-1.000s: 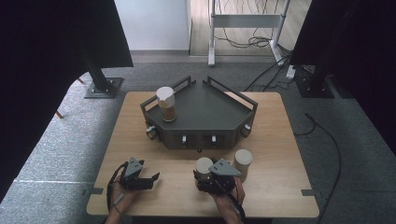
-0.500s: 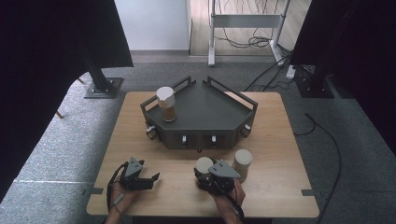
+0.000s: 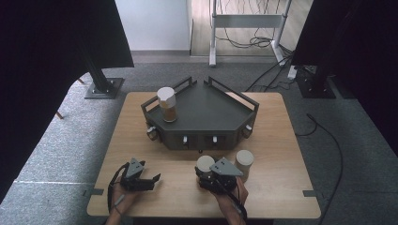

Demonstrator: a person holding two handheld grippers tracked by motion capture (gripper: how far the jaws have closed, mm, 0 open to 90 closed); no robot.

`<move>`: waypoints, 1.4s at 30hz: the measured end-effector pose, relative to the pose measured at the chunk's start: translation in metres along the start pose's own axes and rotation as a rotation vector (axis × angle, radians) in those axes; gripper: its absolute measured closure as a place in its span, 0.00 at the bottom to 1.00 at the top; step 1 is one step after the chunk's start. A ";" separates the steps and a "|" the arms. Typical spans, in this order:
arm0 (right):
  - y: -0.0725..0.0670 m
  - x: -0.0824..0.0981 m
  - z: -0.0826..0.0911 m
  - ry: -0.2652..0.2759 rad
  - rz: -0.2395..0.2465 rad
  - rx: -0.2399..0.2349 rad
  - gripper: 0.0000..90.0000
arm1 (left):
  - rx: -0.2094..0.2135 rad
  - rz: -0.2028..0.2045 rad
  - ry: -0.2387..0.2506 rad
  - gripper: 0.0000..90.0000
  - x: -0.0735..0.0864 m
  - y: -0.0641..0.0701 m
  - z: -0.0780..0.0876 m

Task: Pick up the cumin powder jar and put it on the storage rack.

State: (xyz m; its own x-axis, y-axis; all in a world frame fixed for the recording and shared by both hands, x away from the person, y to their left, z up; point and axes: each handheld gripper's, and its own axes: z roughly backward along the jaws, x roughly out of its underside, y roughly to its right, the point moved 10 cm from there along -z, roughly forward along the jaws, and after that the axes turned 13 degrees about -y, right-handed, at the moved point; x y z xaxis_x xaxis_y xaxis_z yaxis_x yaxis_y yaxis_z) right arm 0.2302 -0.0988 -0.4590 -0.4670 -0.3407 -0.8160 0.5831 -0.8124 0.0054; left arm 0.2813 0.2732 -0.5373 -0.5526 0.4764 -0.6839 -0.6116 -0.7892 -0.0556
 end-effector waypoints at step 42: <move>0.032 -0.108 0.033 0.050 0.003 -0.075 0.36 | 0.008 0.006 0.000 0.15 0.000 -0.001 0.000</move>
State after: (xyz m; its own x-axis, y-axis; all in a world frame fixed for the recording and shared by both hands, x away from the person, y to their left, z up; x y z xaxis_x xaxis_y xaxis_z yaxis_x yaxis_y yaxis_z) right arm 0.2773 -0.1032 -0.3514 -0.4327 -0.3175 -0.8437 0.6332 -0.7733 -0.0337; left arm 0.2825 0.2738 -0.5374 -0.5564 0.4715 -0.6842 -0.6128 -0.7889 -0.0454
